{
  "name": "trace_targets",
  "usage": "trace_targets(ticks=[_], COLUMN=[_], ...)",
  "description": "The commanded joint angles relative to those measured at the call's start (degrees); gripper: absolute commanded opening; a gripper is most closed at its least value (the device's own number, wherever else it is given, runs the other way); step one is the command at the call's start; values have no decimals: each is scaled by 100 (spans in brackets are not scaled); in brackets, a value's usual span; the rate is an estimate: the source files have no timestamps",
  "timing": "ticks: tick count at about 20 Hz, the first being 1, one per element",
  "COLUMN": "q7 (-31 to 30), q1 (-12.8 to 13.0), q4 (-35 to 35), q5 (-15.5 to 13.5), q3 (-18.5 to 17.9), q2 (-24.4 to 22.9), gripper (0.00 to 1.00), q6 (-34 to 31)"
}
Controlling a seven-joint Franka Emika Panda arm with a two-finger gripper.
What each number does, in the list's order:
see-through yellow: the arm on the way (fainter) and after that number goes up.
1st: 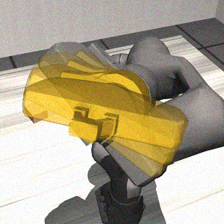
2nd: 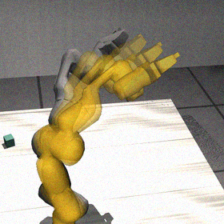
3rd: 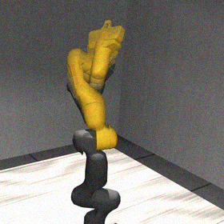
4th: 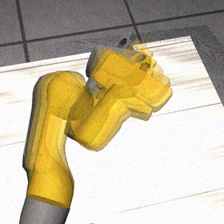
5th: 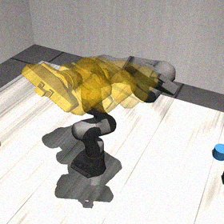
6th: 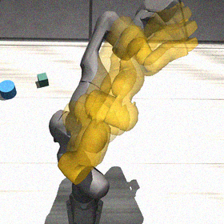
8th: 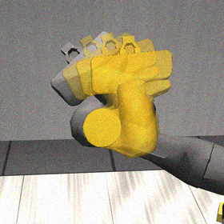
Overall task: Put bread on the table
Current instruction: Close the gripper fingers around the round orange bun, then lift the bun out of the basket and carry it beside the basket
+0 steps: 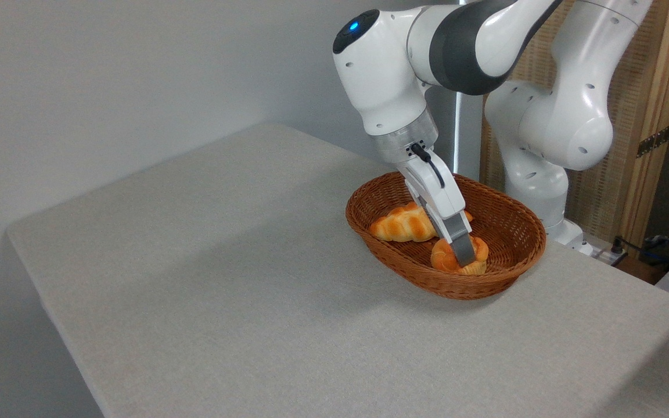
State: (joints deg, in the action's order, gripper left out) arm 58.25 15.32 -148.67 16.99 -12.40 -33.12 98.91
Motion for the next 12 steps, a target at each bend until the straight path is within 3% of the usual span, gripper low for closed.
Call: trace_targets(ticks=[1,6,12], q7=[90,90,107], q1=[137,269,269], q4=[39,329,1050], q5=[33,-230,-828], q3=[-8,440,458], q2=[-54,-45,130], gripper=[58,57,57], q6=[-108,-565,-724])
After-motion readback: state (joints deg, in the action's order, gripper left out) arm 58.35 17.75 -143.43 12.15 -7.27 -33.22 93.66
